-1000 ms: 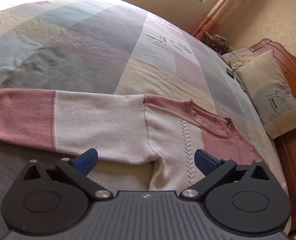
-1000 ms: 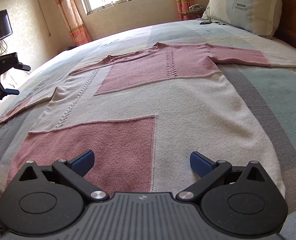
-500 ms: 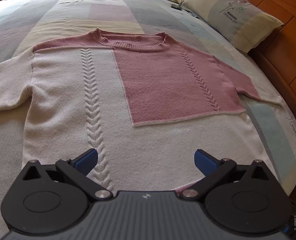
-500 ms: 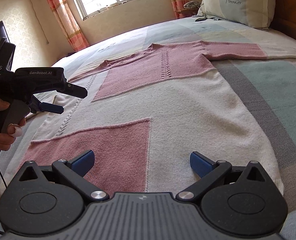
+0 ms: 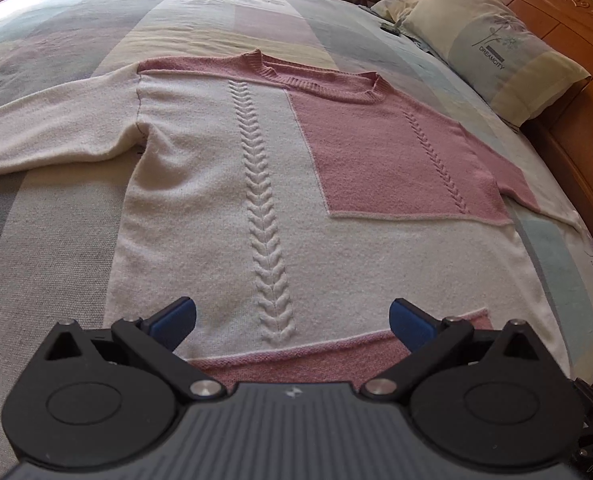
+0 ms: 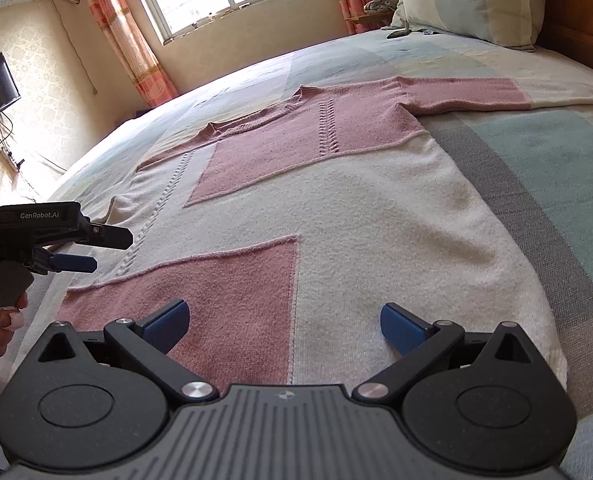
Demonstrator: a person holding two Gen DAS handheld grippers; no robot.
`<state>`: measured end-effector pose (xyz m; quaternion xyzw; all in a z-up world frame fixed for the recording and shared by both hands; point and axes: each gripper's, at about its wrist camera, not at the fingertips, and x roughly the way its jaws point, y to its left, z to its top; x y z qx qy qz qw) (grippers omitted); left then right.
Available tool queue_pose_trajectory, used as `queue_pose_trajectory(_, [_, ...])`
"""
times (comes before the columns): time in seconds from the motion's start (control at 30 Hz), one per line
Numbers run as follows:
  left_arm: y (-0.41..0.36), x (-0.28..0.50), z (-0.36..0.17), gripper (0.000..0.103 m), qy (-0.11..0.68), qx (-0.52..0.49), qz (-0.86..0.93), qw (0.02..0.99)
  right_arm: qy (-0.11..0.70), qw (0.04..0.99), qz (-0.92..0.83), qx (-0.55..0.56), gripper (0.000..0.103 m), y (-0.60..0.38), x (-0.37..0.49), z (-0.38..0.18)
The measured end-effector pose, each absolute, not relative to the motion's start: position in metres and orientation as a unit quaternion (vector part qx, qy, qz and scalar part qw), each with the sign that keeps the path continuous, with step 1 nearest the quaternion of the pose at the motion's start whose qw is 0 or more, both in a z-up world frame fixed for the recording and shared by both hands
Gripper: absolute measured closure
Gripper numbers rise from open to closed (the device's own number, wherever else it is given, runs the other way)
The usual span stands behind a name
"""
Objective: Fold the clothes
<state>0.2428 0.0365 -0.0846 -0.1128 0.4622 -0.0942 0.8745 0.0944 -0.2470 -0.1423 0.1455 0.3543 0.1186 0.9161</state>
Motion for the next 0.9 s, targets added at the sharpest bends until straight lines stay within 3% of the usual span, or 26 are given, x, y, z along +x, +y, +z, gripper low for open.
queue_pose_trajectory(0.43, [0.050, 0.222, -0.094, 0.001, 0.464, -0.063, -0.084, 0.880, 0.354, 0.912, 0.120, 0.169, 0.000, -0.253, 0.093, -0.142])
queue_pose_trajectory(0.7, [0.125, 0.233, -0.048, 0.001, 0.374, -0.172, -0.036, 0.911, 0.356, 0.913, 0.120, 0.161, 0.000, -0.250, 0.092, -0.141])
queue_pose_trajectory(0.9, [0.178, 0.252, -0.065, 0.001, 0.341, -0.265, 0.007, 0.902, 0.347, 0.920, 0.136, 0.119, 0.000, -0.237, 0.085, -0.137])
